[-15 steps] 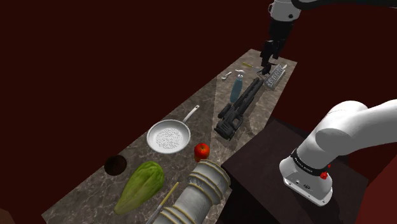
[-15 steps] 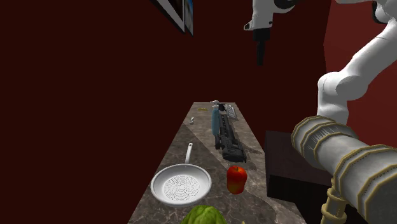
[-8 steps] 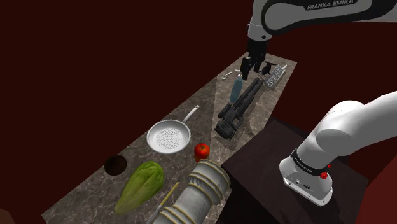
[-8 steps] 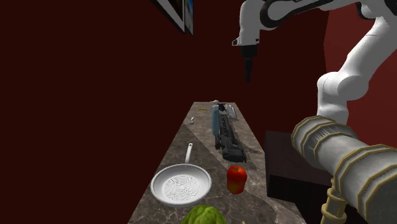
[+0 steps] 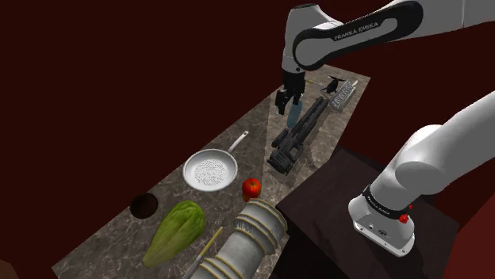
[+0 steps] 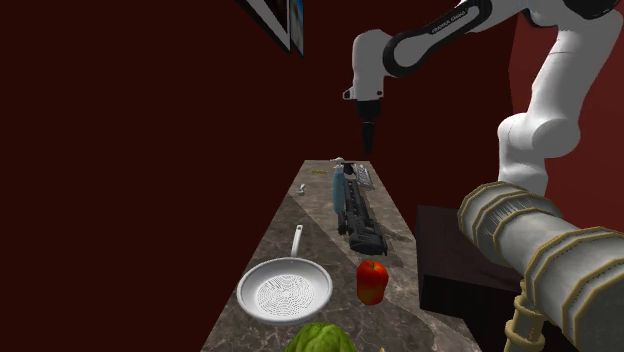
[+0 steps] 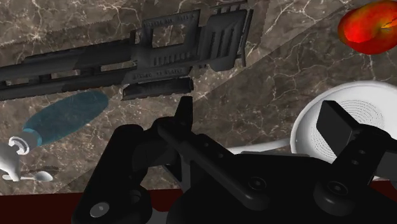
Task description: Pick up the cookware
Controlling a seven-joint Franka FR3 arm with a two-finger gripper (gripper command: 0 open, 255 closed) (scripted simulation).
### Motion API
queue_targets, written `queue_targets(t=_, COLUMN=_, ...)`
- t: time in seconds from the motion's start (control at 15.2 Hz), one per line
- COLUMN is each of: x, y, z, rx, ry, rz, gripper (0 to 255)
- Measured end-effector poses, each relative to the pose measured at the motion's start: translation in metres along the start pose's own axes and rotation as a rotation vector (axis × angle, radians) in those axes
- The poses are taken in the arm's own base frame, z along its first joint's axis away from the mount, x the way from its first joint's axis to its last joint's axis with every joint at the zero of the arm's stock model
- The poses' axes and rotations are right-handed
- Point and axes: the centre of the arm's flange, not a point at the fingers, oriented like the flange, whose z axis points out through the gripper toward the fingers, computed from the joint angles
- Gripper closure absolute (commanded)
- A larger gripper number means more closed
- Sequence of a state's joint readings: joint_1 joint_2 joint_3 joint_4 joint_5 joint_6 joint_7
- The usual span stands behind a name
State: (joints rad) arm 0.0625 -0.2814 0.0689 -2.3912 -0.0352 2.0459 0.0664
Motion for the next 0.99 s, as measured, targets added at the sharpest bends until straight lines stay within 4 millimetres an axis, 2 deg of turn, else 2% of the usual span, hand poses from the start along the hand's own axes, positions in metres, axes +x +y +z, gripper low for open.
queue_targets(t=0.99, x=0.114, y=-0.074, z=0.143, rx=0.035, ry=-0.021, rz=-0.029, gripper=0)
